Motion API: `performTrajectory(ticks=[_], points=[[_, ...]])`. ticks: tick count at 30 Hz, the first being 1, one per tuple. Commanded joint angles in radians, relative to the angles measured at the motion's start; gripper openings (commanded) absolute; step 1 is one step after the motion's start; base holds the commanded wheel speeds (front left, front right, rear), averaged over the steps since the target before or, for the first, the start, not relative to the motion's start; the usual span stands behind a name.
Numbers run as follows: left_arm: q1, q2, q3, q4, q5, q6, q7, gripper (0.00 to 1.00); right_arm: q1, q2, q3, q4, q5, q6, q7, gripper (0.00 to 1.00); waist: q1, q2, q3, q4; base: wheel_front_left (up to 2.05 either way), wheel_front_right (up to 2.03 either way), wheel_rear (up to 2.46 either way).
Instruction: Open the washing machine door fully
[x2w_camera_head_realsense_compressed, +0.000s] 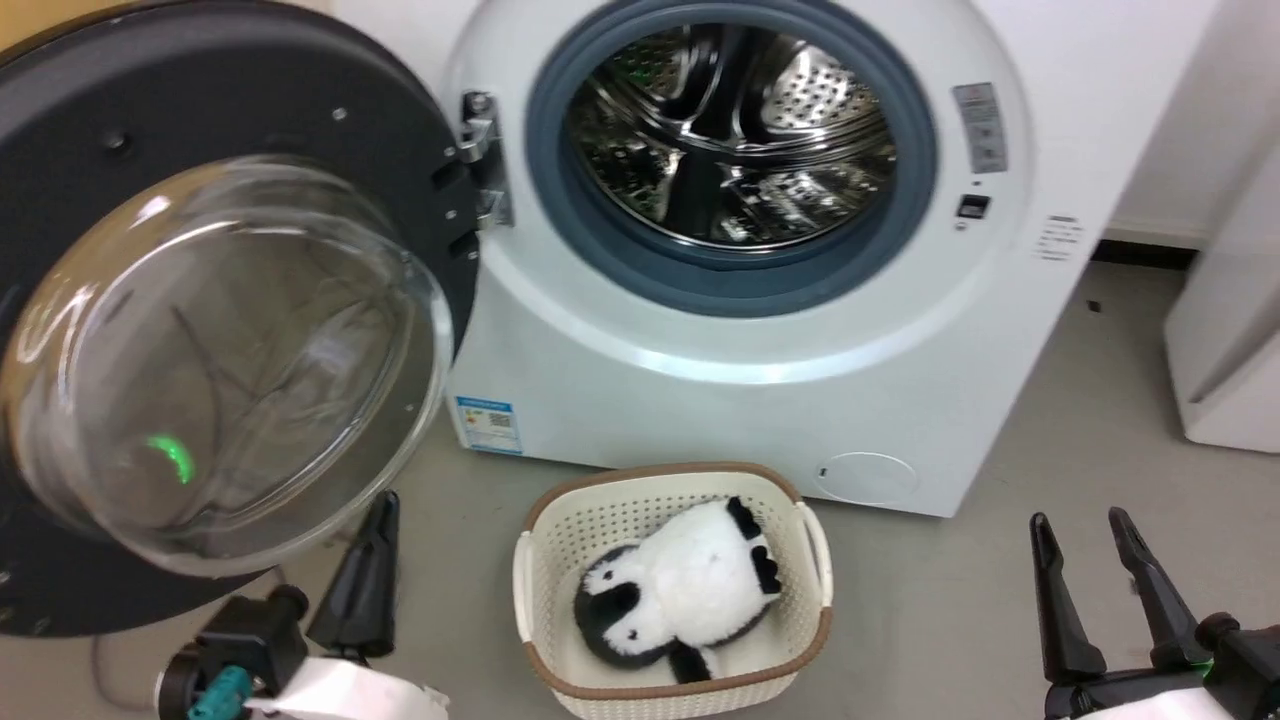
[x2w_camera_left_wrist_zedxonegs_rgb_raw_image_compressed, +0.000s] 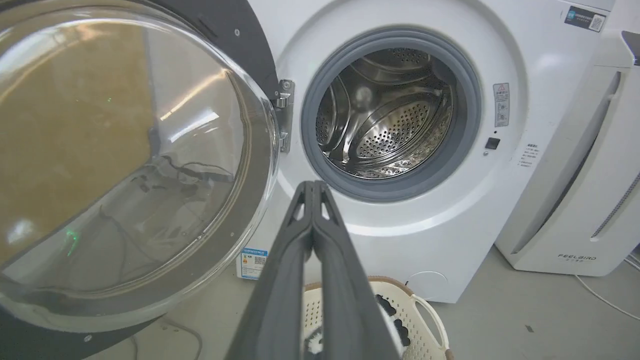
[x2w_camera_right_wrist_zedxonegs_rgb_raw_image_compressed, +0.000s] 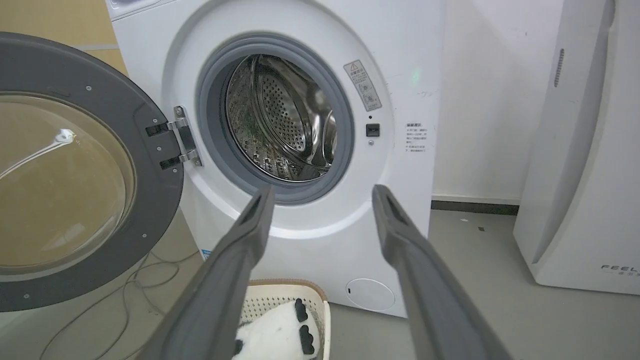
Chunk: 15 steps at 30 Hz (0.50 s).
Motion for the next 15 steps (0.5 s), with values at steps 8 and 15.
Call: performTrajectory(ticks=[8,15], points=[[0.040,-0.022,-0.039,0.038,0.047,0.019,-0.027,1.00,0.024,0.013,0.017,0.003,0.001,-0.001,-0.013,1.00,0.0001,0.0000,0.003,-0.069,0.00,0.00,0.00],[0.052,-0.047,-0.050,0.052,0.059,0.031,-0.037,1.00,0.031,0.016,0.022,0.012,0.002,-0.001,-0.016,1.00,0.0001,0.0000,0.009,-0.099,0.00,0.00,0.00]])
